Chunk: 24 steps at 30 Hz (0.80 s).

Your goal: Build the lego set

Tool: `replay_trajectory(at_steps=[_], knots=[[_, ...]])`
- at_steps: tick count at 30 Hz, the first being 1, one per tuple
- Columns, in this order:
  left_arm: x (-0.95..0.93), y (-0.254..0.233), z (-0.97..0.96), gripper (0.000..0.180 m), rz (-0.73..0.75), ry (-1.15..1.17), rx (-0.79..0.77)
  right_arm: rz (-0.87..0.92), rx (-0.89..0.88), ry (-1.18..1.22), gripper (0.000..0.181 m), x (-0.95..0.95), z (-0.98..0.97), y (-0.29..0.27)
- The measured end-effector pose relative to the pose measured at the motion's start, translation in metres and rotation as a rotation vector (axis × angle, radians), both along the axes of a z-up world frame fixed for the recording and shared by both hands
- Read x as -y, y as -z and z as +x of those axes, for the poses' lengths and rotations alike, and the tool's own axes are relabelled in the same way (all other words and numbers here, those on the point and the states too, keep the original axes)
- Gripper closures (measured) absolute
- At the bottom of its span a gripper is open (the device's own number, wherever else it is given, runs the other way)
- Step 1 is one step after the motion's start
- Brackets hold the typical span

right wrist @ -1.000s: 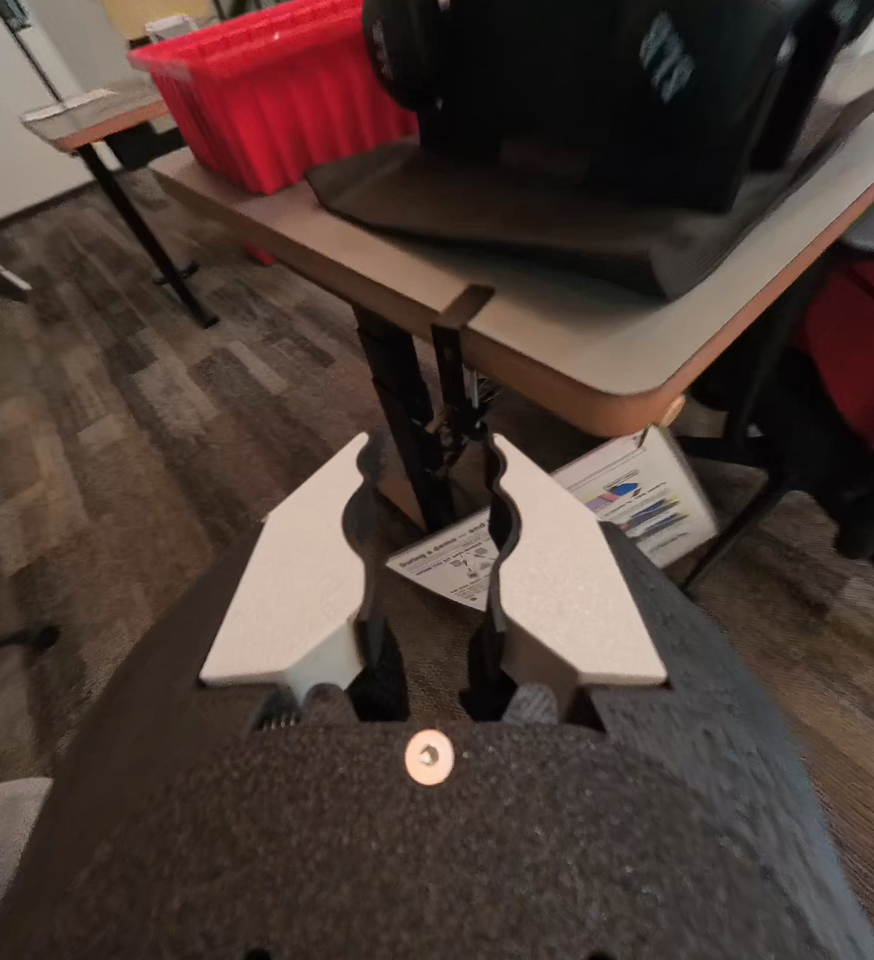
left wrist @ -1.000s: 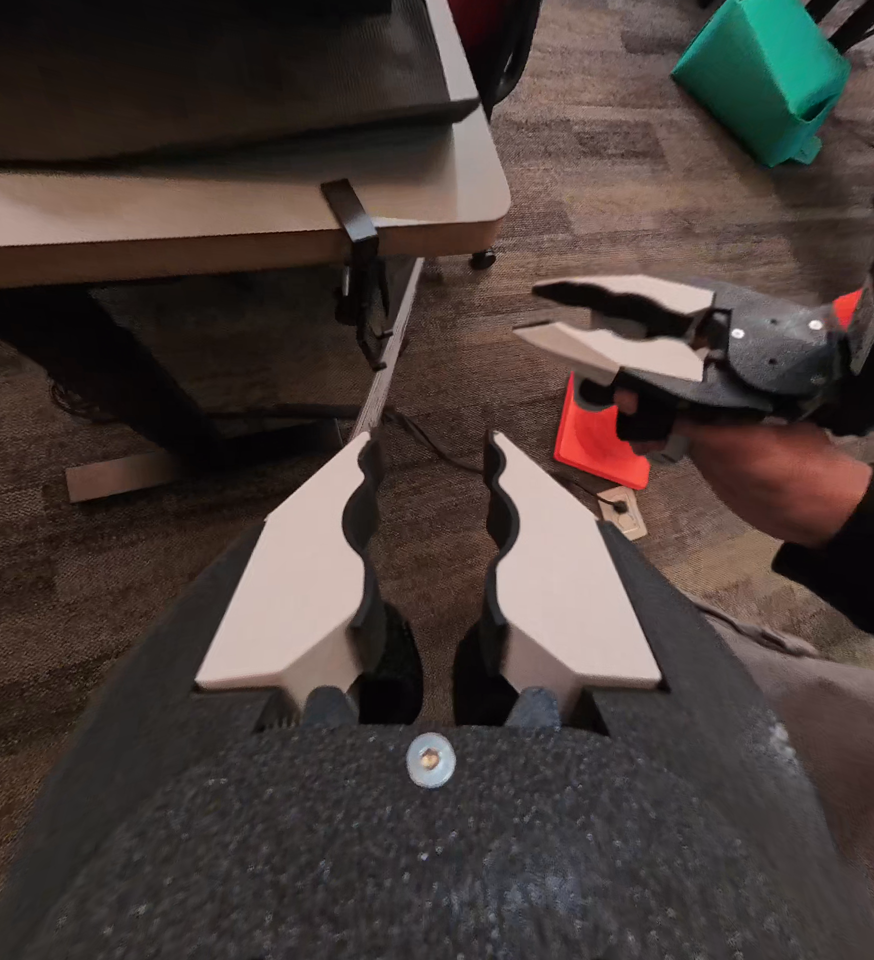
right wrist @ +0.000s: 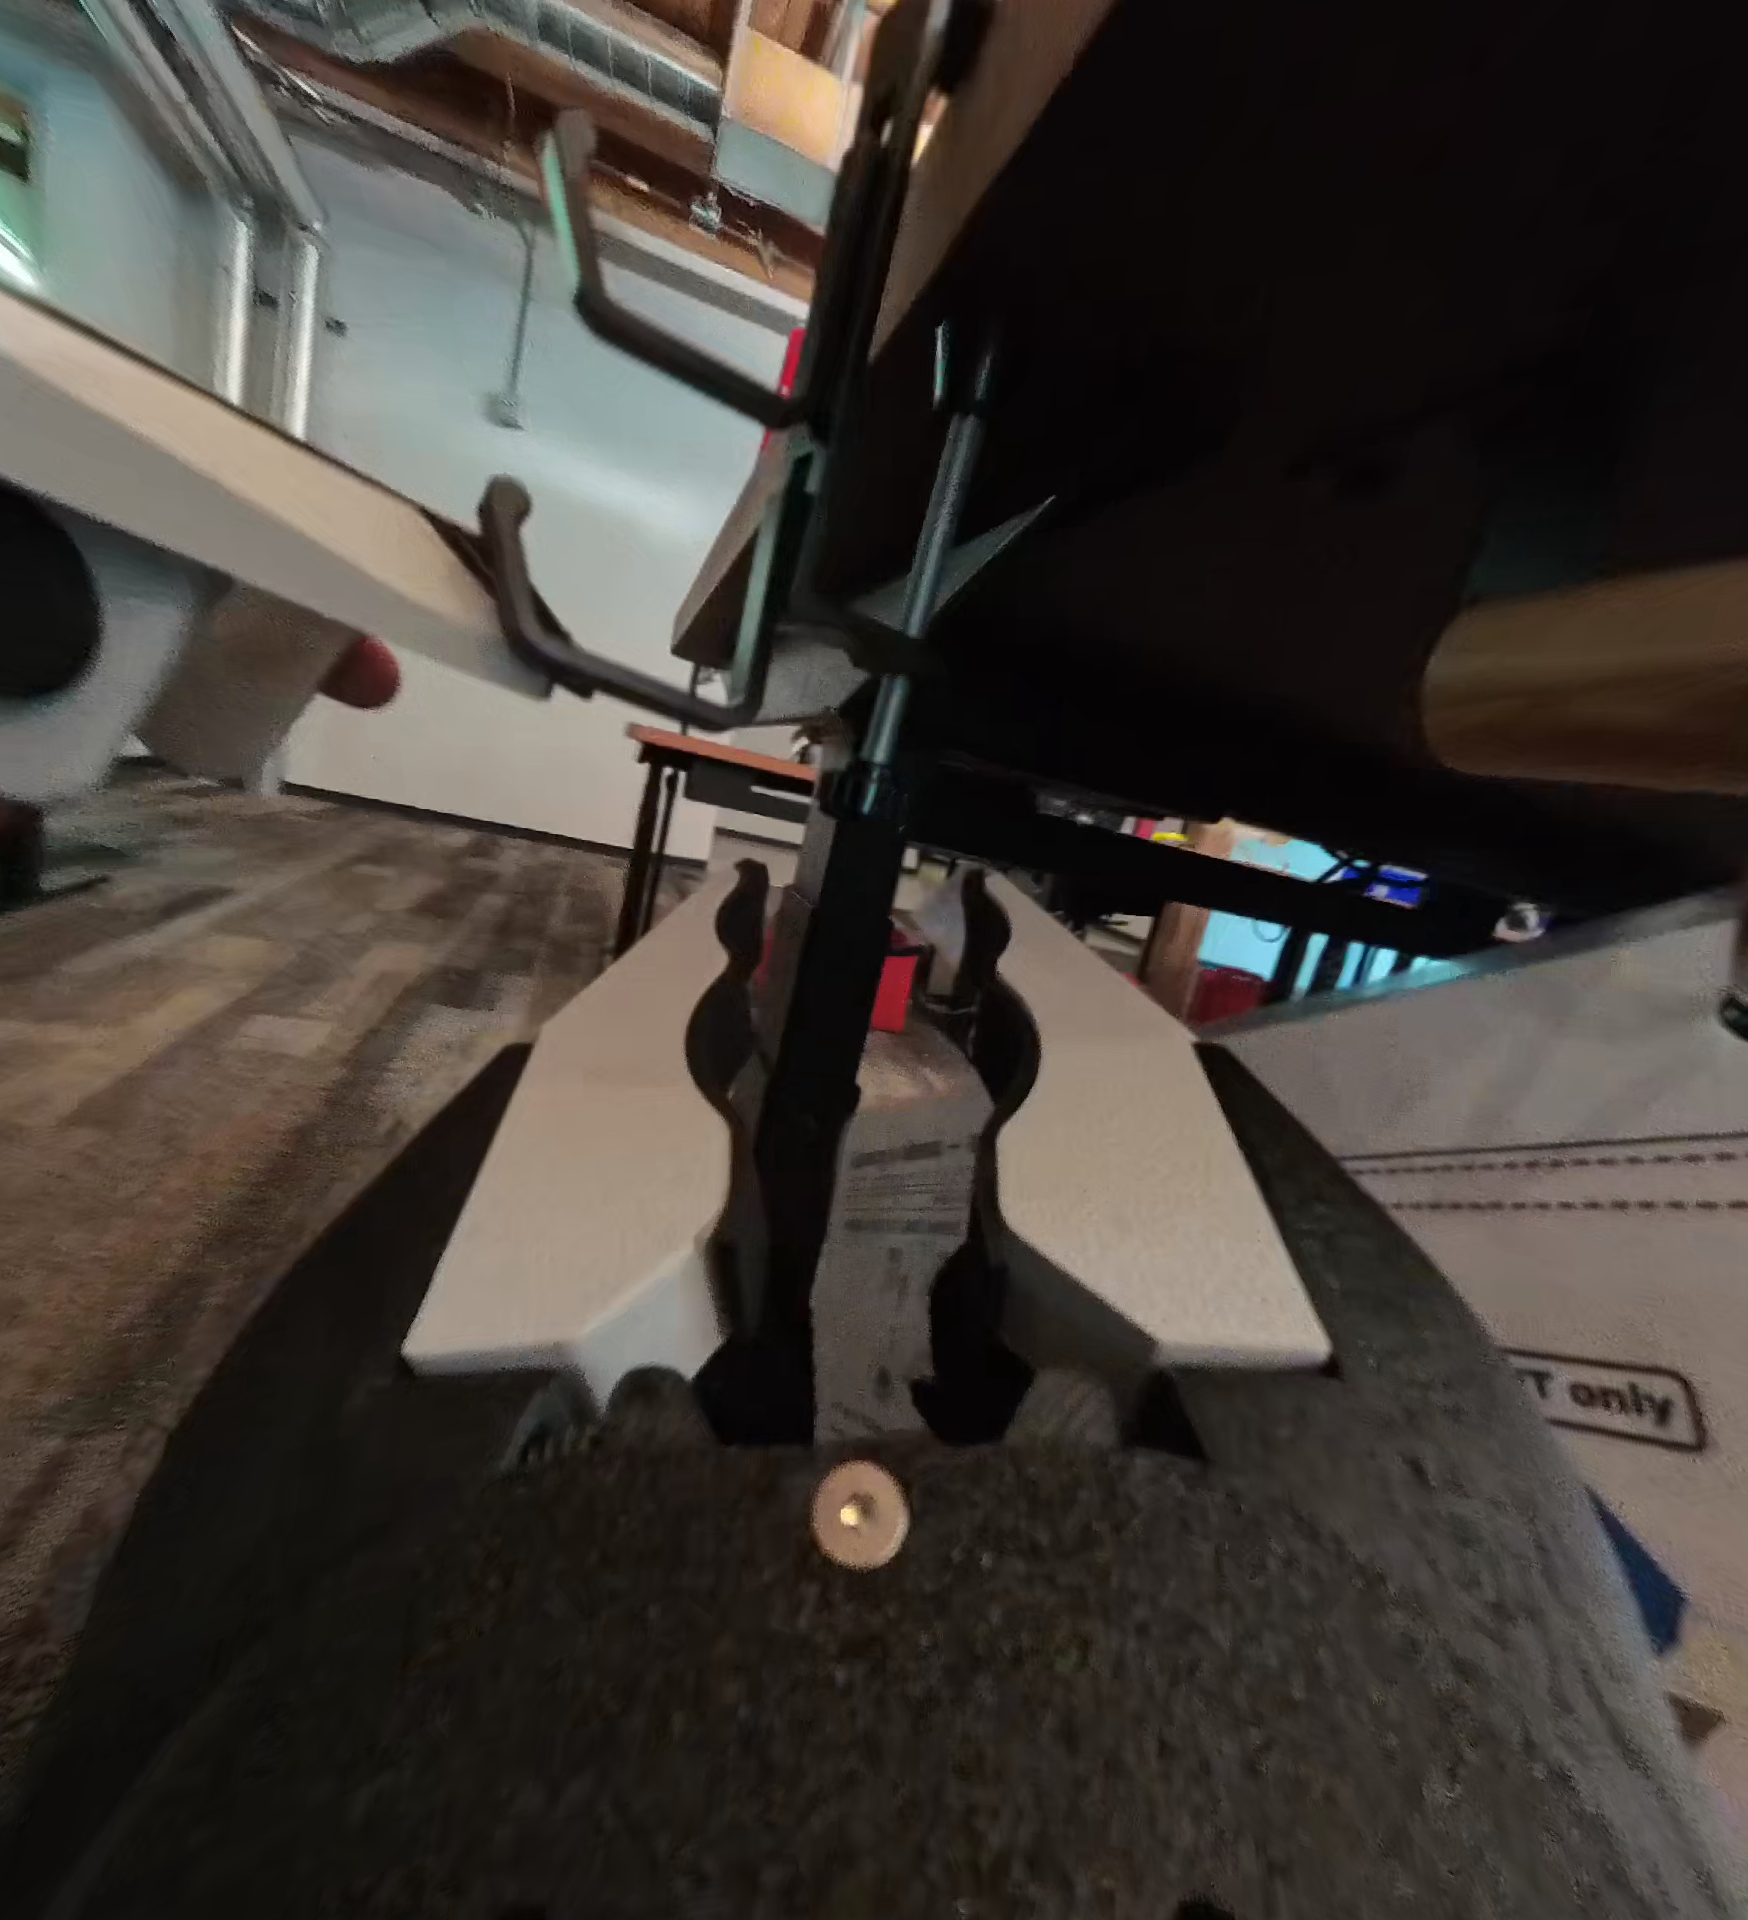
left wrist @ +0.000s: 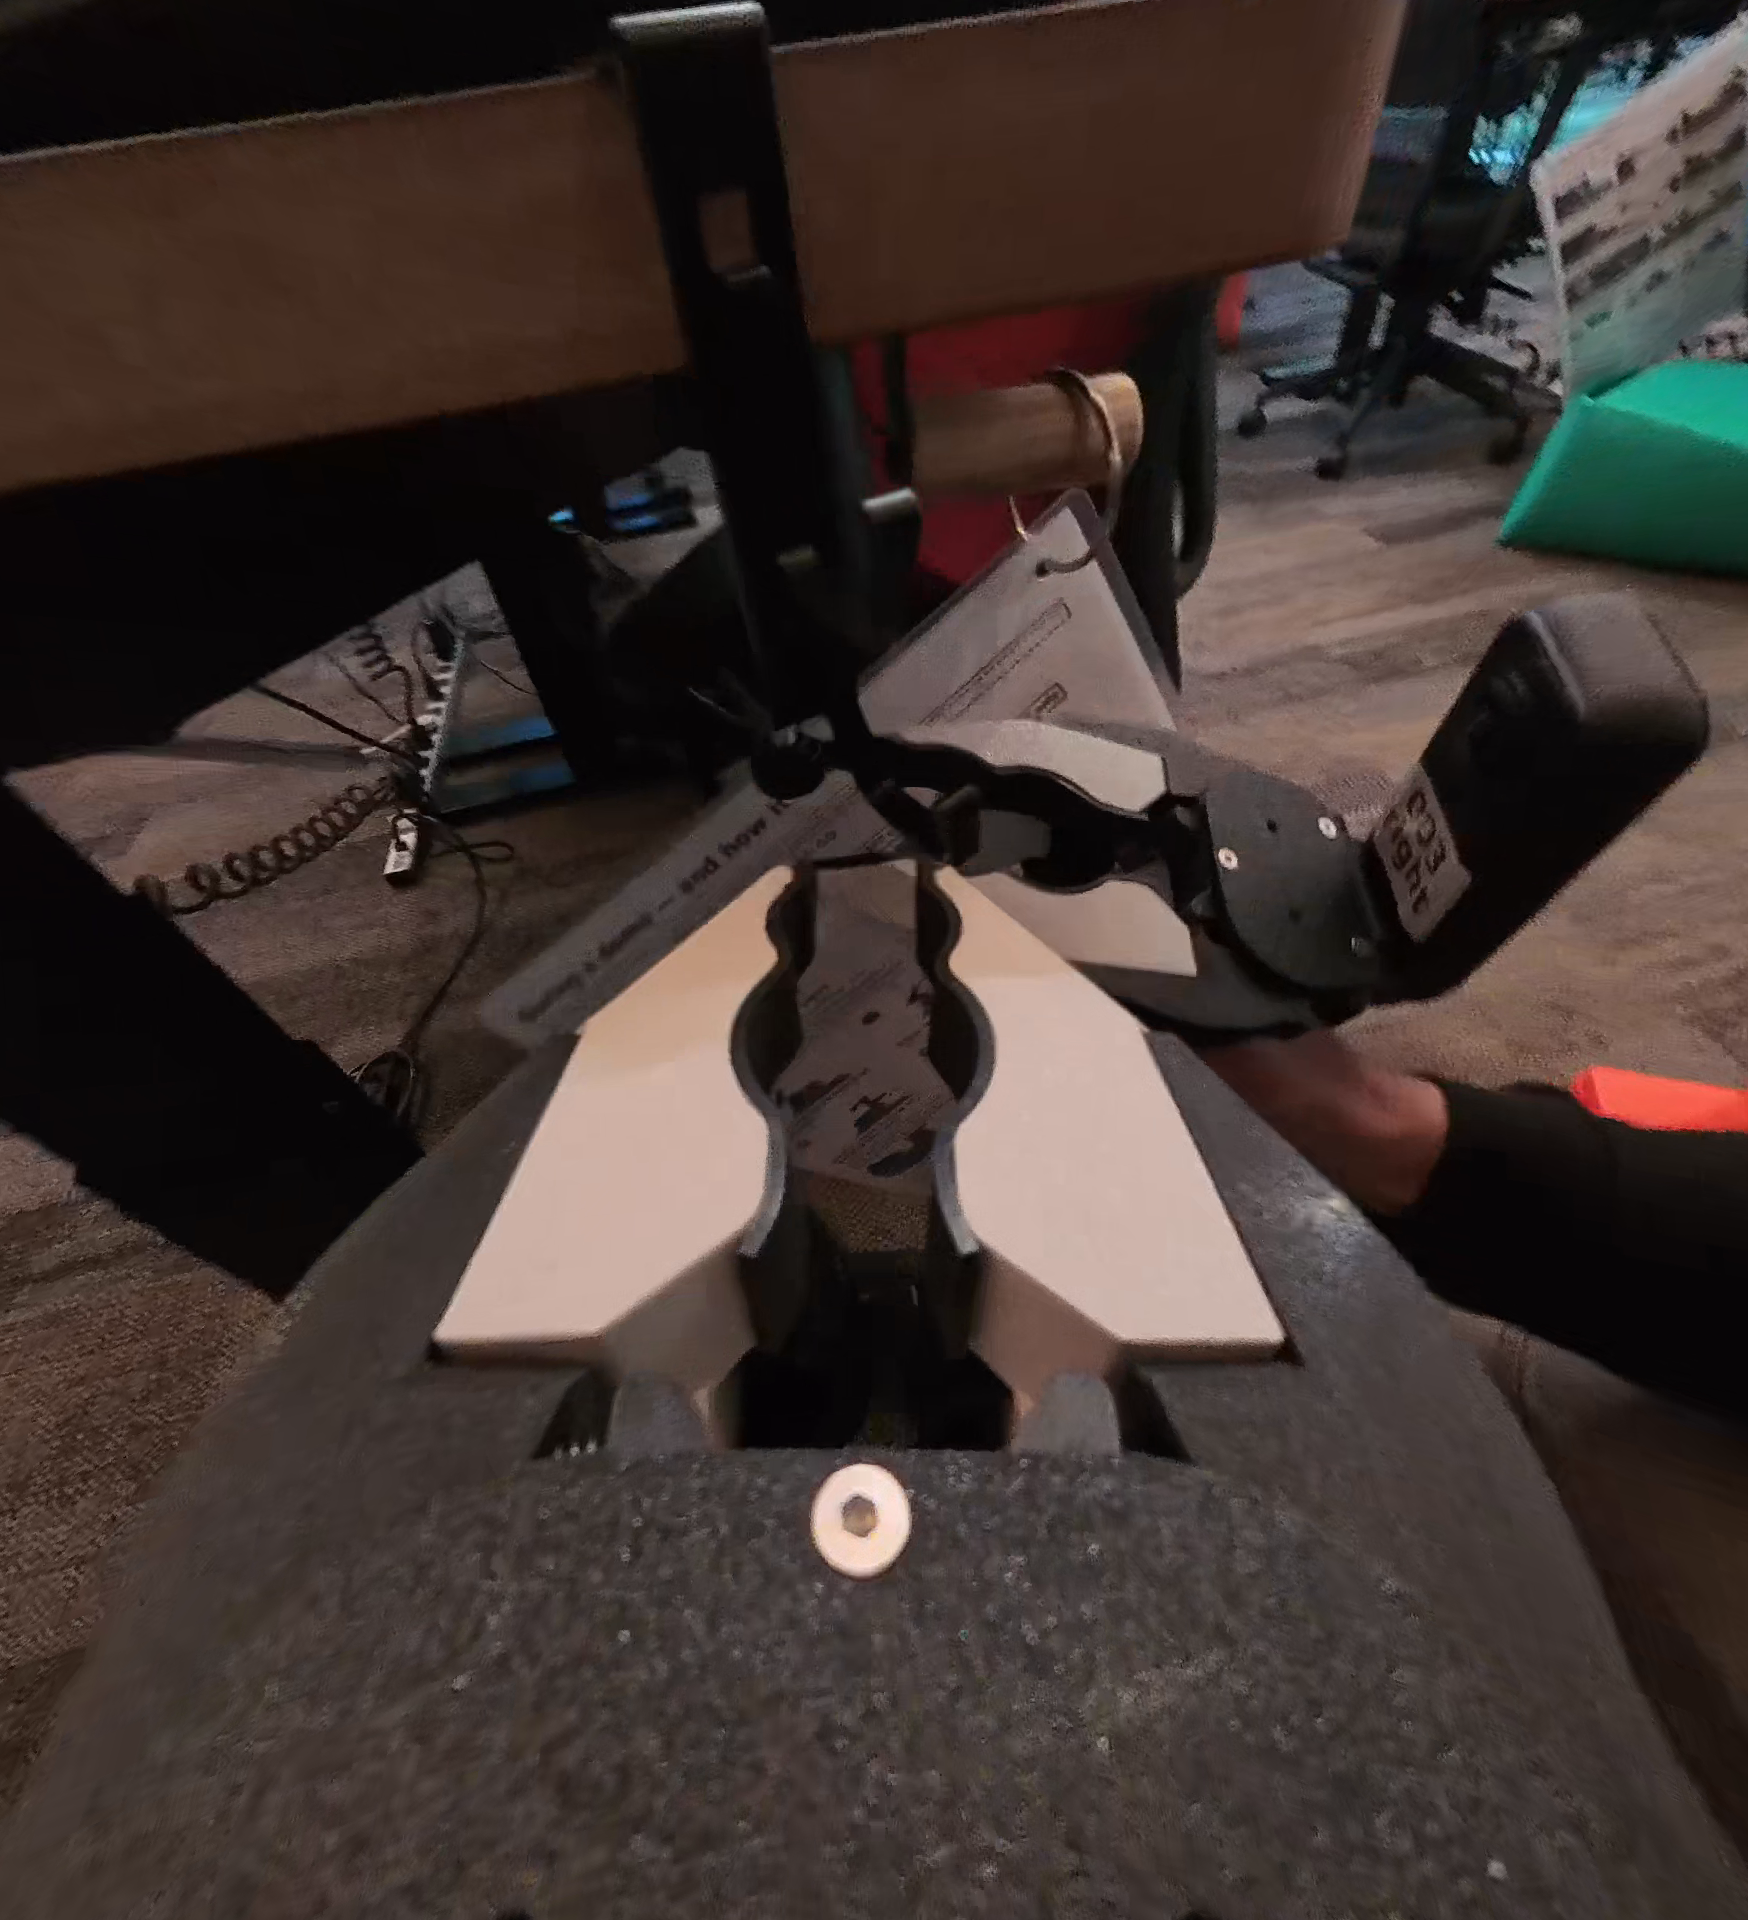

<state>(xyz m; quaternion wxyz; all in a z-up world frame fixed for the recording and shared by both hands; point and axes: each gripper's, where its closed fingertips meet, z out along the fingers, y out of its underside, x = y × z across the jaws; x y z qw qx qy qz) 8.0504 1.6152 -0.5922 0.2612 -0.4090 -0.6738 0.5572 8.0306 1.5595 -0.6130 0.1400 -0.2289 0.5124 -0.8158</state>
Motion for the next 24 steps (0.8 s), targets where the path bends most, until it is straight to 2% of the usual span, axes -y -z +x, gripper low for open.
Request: replay_trajectory(at_steps=[3, 5, 7, 11, 14, 17, 24], knots=[[-0.005, -0.006, 0.012, 0.123, 0.013, -0.057, -0.086, -0.05, 0.002, 0.034, 0.143, -0.002, 0.005, -0.001], [-0.018, -0.011, 0.009, 0.122, 0.009, -0.027, -0.108, -0.086, -0.021, 0.089, 0.143, -0.002, 0.008, -0.006], [-0.02, -0.007, -0.003, 0.122, -0.002, -0.041, -0.054, -0.117, -0.003, 0.14, 0.147, -0.003, 0.008, -0.012], [0.001, 0.0, -0.009, 0.148, -0.03, -0.171, 0.013, -0.096, 0.005, 0.21, 0.154, 0.002, 0.006, -0.012], [0.003, -0.001, -0.006, 0.17, -0.014, -0.162, -0.026, -0.088, 0.023, 0.198, 0.156, 0.003, 0.006, -0.013], [0.003, -0.001, -0.004, 0.17, -0.081, -0.145, 0.026, -0.086, 0.022, 0.165, 0.159, 0.002, 0.007, -0.013], [0.006, 0.0, -0.001, 0.171, -0.068, -0.108, 0.049, -0.016, 0.108, 0.096, 0.164, 0.001, 0.005, -0.015]])
